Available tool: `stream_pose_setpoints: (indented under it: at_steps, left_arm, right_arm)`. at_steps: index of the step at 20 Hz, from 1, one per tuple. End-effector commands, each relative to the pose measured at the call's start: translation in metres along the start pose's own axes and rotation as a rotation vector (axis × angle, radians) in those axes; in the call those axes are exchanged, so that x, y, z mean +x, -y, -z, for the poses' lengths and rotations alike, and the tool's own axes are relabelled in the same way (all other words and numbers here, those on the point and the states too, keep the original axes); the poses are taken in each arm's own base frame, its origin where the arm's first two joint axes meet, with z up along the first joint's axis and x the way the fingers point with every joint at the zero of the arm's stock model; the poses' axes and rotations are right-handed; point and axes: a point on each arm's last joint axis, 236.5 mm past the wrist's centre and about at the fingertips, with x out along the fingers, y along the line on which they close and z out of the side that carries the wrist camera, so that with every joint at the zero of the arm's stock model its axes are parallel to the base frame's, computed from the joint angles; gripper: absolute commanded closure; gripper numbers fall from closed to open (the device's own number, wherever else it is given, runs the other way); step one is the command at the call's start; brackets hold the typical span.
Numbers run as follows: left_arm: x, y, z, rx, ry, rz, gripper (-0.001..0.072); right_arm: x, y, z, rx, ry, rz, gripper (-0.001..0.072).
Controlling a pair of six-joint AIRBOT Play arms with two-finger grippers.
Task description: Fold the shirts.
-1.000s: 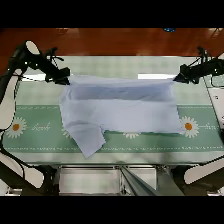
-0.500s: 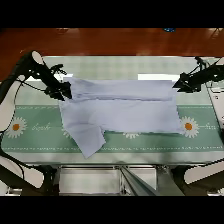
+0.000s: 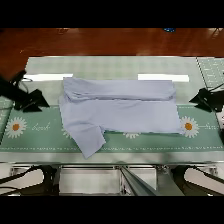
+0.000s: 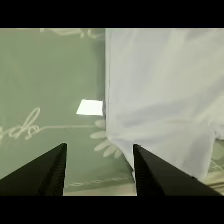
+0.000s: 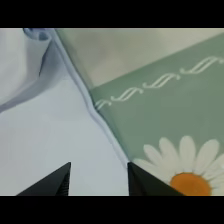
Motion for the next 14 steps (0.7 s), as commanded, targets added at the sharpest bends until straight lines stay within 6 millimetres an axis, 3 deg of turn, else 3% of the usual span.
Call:
stream_pose_setpoints:
  at_steps: [1, 4, 9, 14]
  left_arm:
    - [0.018, 0.015, 0.045, -0.101, 0.088, 0.319, 0.0198]
    - [0.046, 0.002, 0.069, -0.180, 0.055, 0.317, 0.0198]
    - [0.102, 0.008, 0.098, -0.222, -0.034, 0.251, 0.0199]
    - [0.130, 0.033, 0.087, -0.177, 0.020, 0.172, 0.0199]
  right_arm:
    - [0.013, -0.030, 0.046, 0.060, 0.119, -0.202, 0.0305]
    - [0.006, -0.044, 0.065, 0.024, 0.127, -0.251, 0.0305]
    - [-0.001, -0.052, 0.072, 0.002, 0.120, -0.274, 0.0305]
    - [-0.012, -0.054, 0.059, 0.009, 0.149, -0.265, 0.0305]
